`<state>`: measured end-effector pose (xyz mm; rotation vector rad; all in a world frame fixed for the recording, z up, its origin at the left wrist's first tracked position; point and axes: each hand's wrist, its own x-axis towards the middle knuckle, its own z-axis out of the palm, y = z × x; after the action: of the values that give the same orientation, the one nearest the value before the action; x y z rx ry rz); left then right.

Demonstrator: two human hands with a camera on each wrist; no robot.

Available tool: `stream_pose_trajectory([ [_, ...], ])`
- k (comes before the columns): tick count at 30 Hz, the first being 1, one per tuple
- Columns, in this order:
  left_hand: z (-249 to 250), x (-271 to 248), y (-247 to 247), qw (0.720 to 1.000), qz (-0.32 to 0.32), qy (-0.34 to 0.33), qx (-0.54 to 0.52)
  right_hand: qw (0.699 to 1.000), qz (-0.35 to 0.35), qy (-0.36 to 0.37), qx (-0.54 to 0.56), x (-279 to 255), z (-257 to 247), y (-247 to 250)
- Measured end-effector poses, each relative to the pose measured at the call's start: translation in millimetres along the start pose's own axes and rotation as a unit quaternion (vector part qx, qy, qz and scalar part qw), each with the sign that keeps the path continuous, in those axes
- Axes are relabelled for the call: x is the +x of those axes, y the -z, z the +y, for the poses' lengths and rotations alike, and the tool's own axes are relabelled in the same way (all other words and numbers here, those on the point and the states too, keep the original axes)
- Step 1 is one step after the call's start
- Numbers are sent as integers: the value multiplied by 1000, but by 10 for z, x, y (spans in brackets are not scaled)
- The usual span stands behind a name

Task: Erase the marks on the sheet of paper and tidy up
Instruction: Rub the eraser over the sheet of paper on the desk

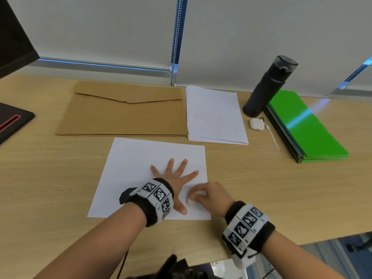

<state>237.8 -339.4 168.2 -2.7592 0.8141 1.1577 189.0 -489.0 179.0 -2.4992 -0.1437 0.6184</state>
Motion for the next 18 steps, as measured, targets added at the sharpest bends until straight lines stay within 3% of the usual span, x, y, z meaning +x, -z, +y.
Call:
stream_pose_trajectory([
  [3,-2,-1,-2,1000,4,-2,-4,997,67,-14,31,9,-13,-53],
  [9,-2,13,-17,1000,0,2,2,1000,-20,-18,-8,-252,103,-104],
  [15,-7,15,-8,1000,1,-2,3,995,77,-46,37,-83,22,-82],
  [18,-5,14,-5,1000,1,3,5,999,23,-35,4,-308,88,-145],
])
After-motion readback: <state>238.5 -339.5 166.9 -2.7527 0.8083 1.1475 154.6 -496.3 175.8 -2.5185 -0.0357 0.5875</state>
